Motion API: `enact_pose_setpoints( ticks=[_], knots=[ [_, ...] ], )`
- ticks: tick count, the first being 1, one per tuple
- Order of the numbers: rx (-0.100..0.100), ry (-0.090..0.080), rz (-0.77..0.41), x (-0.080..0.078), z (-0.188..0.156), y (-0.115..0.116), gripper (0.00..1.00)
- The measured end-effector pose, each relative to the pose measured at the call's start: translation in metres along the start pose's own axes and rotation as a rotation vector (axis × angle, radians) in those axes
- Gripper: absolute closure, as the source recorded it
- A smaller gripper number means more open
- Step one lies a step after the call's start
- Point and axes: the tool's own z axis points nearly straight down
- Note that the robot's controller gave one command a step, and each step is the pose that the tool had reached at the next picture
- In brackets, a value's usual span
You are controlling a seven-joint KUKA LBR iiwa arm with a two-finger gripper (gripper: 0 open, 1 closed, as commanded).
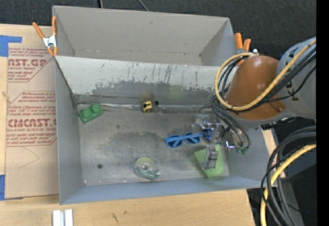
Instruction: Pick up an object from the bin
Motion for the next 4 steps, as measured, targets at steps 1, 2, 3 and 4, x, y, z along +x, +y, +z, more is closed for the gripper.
enact_pose_setpoints(
  ticks=[1,2,3,4],
  knots=[
    [-0.001,0.001,0.193,-0.046,0.067,-0.016,0.00],
    [-0.001,0.000,0.192,-0.047,0.065,-0.016,1.00],
    [-0.002,-0.008,0.209,-0.031,-0.057,-0.010,1.00],
    [0.003,-0.004,-0.115,0.000,-0.107,-0.064,1.00]
  ],
)
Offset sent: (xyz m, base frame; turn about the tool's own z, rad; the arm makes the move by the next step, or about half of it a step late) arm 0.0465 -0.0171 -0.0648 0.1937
